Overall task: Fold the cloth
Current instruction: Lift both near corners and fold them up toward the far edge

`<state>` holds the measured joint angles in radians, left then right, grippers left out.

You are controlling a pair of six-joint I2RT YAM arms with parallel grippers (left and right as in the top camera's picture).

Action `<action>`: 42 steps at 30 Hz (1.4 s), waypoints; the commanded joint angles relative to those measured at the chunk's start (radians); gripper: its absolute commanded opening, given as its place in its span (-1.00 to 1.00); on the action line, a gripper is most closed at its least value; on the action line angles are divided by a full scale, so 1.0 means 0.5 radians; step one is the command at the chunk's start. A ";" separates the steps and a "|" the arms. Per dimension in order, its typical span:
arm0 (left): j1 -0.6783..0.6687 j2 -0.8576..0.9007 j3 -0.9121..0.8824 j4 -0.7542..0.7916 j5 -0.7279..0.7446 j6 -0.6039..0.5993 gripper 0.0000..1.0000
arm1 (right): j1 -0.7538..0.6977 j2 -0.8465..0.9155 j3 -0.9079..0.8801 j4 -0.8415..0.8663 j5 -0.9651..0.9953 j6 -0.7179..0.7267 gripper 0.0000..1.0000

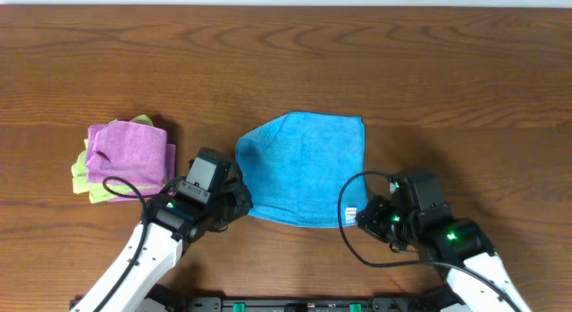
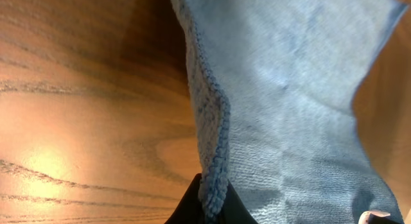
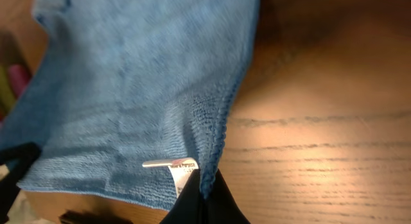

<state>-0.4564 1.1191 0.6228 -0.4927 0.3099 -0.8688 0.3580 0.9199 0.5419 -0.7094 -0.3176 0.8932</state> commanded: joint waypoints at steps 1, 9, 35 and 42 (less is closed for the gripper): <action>-0.008 -0.021 0.012 -0.006 -0.072 -0.029 -0.88 | 0.016 -0.021 0.017 0.041 0.074 0.054 -0.98; -0.005 0.065 0.051 0.269 -0.281 -0.029 -0.89 | 0.016 0.020 0.057 0.238 0.347 0.053 -0.97; 0.069 0.974 0.567 0.801 -0.513 0.094 -0.89 | -0.157 0.614 0.078 1.128 0.537 -0.125 -0.98; 0.131 1.076 0.568 0.967 -0.537 0.092 -0.89 | -0.227 0.848 0.266 1.157 0.555 -0.301 -0.97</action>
<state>-0.4107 1.6310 0.8829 -0.0166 0.0776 -0.8368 0.2634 1.3102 0.6243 -0.1337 -0.0731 0.8028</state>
